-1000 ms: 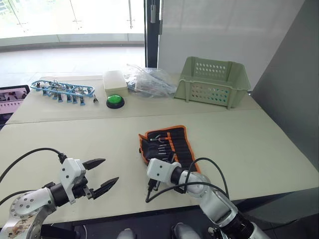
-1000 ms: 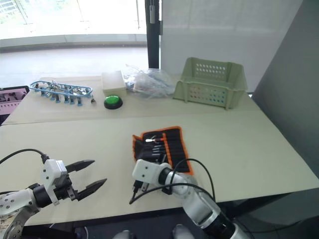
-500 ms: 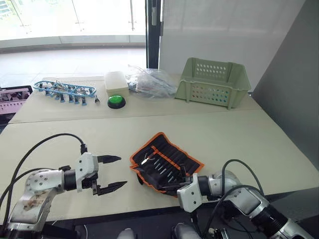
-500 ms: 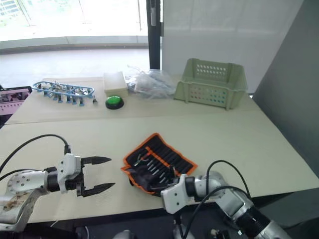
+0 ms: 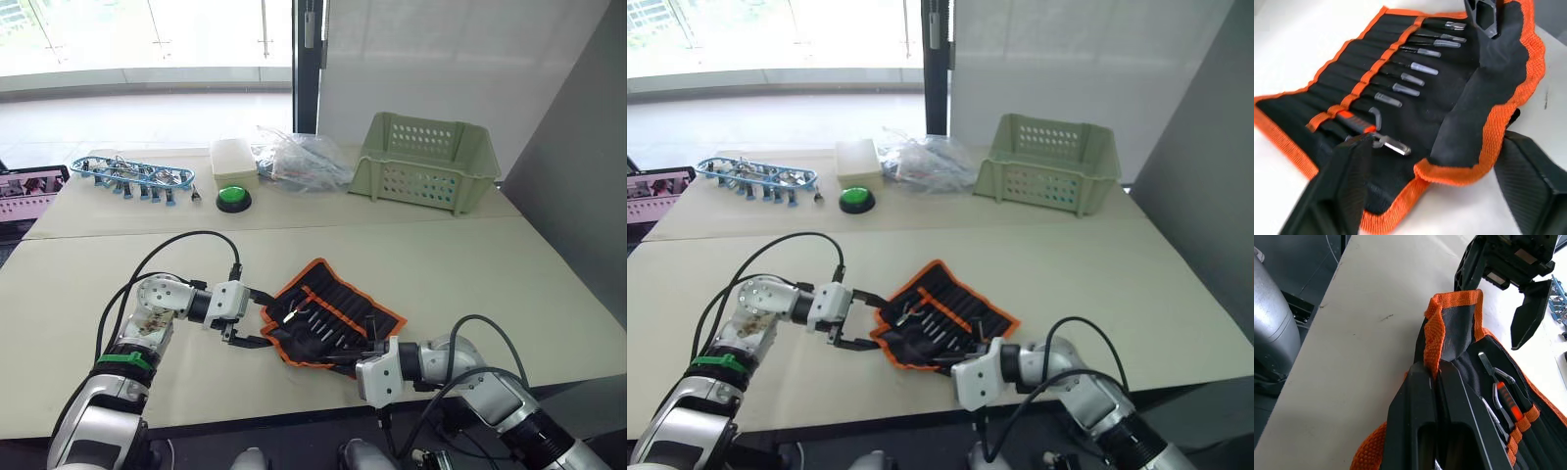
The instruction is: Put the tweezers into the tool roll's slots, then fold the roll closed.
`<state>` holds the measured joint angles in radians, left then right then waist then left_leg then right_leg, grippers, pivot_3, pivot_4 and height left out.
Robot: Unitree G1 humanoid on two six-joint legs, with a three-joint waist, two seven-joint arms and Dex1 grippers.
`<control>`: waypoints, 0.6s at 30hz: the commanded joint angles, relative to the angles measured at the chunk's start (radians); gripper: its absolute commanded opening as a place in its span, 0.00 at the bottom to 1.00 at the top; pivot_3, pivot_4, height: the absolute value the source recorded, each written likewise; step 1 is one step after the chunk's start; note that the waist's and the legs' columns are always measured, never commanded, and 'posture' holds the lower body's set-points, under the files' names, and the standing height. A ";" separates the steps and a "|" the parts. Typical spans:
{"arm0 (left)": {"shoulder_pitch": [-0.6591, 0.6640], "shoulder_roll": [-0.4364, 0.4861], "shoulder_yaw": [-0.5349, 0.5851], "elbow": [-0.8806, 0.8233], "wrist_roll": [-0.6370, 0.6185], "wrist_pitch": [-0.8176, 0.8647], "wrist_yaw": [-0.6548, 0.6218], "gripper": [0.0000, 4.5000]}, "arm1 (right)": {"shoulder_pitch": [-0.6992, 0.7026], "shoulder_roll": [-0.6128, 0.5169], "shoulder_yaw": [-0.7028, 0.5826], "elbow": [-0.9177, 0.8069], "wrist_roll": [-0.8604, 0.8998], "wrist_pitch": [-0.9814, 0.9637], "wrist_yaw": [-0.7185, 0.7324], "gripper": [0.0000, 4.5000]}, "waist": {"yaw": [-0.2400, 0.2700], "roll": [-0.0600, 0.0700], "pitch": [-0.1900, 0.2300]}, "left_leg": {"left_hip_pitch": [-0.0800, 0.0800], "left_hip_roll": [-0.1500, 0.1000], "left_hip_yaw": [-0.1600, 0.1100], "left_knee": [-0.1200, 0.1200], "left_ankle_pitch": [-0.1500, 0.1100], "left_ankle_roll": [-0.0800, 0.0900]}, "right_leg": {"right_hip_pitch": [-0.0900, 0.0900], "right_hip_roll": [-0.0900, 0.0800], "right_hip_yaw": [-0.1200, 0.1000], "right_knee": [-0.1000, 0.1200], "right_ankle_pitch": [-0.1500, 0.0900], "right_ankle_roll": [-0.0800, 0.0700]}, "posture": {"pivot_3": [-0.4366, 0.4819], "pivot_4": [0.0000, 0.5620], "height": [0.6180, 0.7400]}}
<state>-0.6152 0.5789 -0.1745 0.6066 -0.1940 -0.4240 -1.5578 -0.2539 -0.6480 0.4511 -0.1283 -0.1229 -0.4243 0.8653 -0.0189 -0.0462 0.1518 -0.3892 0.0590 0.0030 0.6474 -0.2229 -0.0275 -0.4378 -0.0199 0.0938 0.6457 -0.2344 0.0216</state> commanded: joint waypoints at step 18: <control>0.034 0.054 0.009 -0.055 -0.077 0.003 -0.045 0.01 | -0.003 0.035 -0.102 -0.022 -0.049 0.111 -0.073 0.00 | -0.006 0.000 0.000 | -0.001 0.000 0.000 0.005 0.000 0.000 | 0.000 0.000 0.001 0.002 0.001 0.002 | 0.48 0.27 0.87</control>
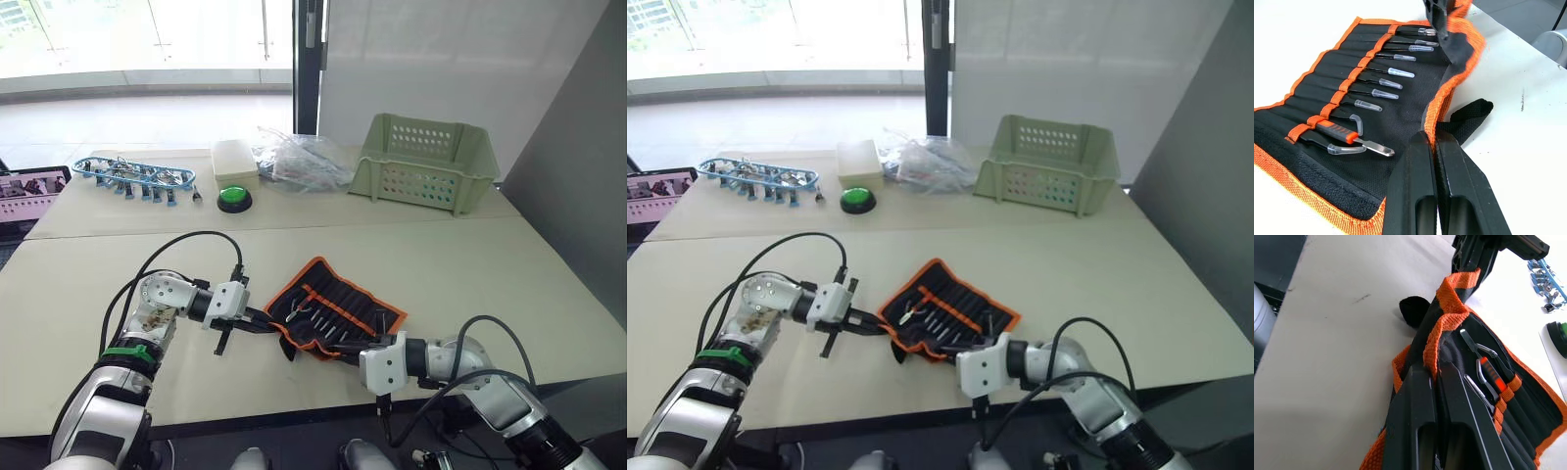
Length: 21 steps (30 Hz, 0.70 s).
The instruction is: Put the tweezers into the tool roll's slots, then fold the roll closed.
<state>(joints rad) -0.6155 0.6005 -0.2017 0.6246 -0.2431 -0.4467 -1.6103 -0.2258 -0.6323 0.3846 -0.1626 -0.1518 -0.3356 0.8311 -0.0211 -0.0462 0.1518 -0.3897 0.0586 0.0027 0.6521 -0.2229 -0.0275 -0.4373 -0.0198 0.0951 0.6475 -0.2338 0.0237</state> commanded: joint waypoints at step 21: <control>0.609 0.137 0.173 -0.948 -0.080 0.572 0.512 0.01 | -0.289 -0.002 0.022 0.381 -0.325 -0.349 -0.231 0.00 | -0.019 0.001 0.001 | 0.001 0.001 0.001 0.000 0.000 0.000 | 0.000 0.000 0.001 0.000 0.000 0.000 | 0.48 0.27 0.87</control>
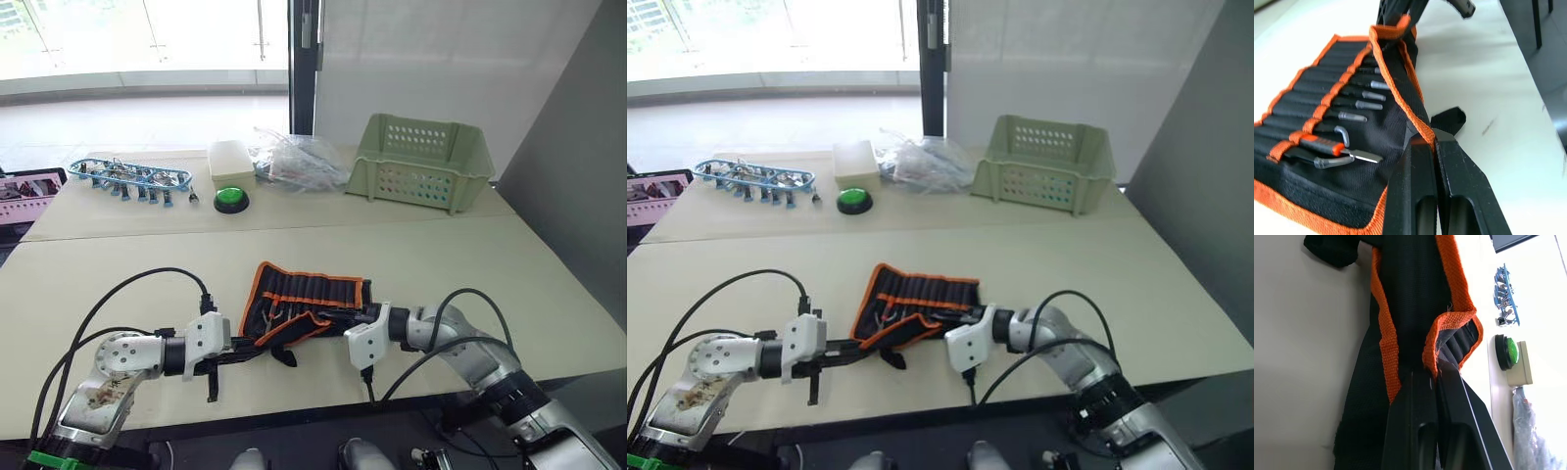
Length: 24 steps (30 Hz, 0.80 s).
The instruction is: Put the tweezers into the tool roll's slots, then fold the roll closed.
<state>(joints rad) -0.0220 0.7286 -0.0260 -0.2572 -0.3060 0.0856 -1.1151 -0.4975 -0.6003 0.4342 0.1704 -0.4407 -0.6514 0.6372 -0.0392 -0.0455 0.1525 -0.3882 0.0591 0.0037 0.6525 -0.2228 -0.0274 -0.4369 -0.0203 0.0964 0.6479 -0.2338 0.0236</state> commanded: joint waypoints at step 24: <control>-0.293 -0.064 -0.104 0.238 0.052 0.109 0.007 0.00 | 0.184 0.030 -0.189 -0.344 0.568 0.873 0.204 0.27 | -0.002 0.000 0.000 | 0.000 -0.001 -0.001 0.000 0.000 0.001 | 0.001 0.000 0.000 0.000 0.000 0.001 | 0.48 0.27 0.87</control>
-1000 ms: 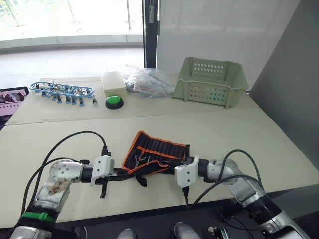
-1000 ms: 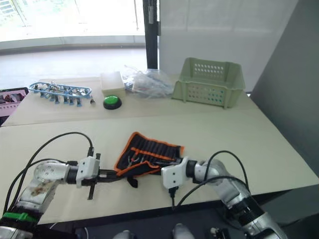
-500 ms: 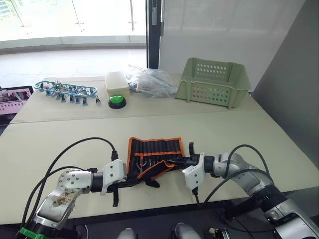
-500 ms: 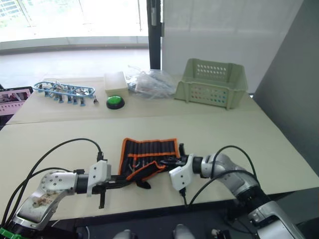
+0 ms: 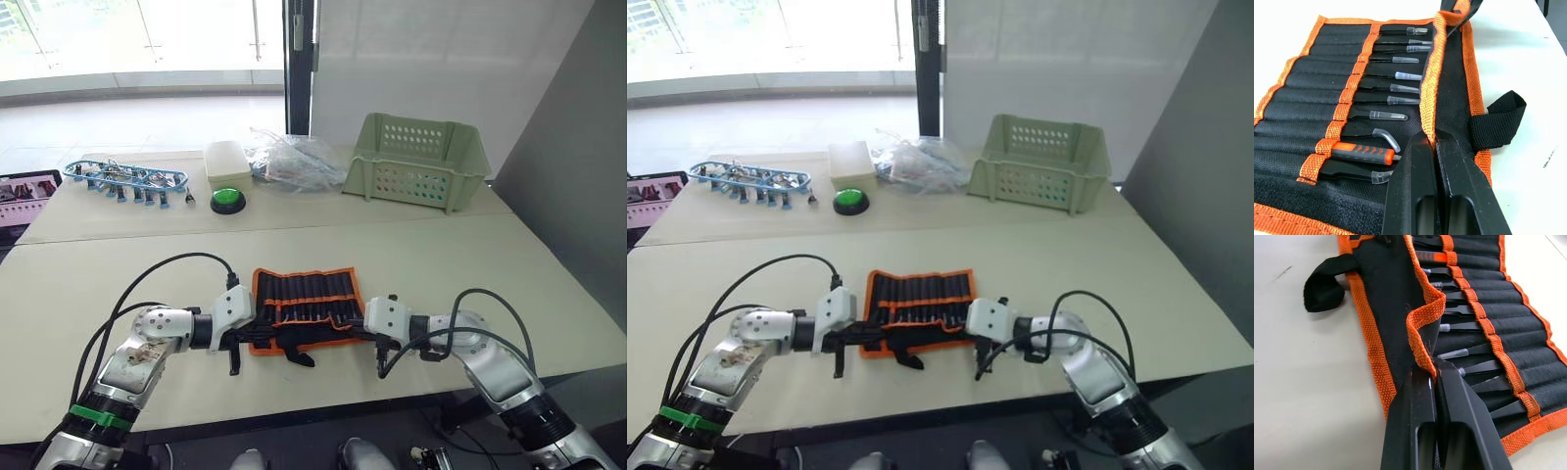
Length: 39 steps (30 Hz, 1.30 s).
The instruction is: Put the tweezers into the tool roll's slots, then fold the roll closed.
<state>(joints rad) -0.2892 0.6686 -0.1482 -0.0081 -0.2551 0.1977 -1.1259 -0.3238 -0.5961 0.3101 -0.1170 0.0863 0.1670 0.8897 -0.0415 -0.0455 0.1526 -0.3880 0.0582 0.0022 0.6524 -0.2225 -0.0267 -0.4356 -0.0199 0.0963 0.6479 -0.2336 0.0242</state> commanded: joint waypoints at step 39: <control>-0.064 -0.016 0.131 0.000 -0.052 0.045 0.046 0.56 | 0.052 0.220 0.025 -0.018 -0.010 0.186 -0.147 0.00 | -0.004 0.000 0.000 | -0.002 -0.001 -0.001 0.001 0.000 0.000 | -0.001 -0.001 0.000 0.000 0.001 0.002 | 0.48 0.27 0.87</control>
<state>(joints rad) -0.3499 0.6491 -0.0659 0.0331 -0.2595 0.2205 -1.0886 -0.2836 -0.3818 0.3381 -0.1199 0.0626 0.3405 0.7515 -0.0457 -0.0456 0.1525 -0.3899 0.0570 0.0013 0.6530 -0.2225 -0.0267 -0.4367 -0.0206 0.0964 0.6479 -0.2328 0.0262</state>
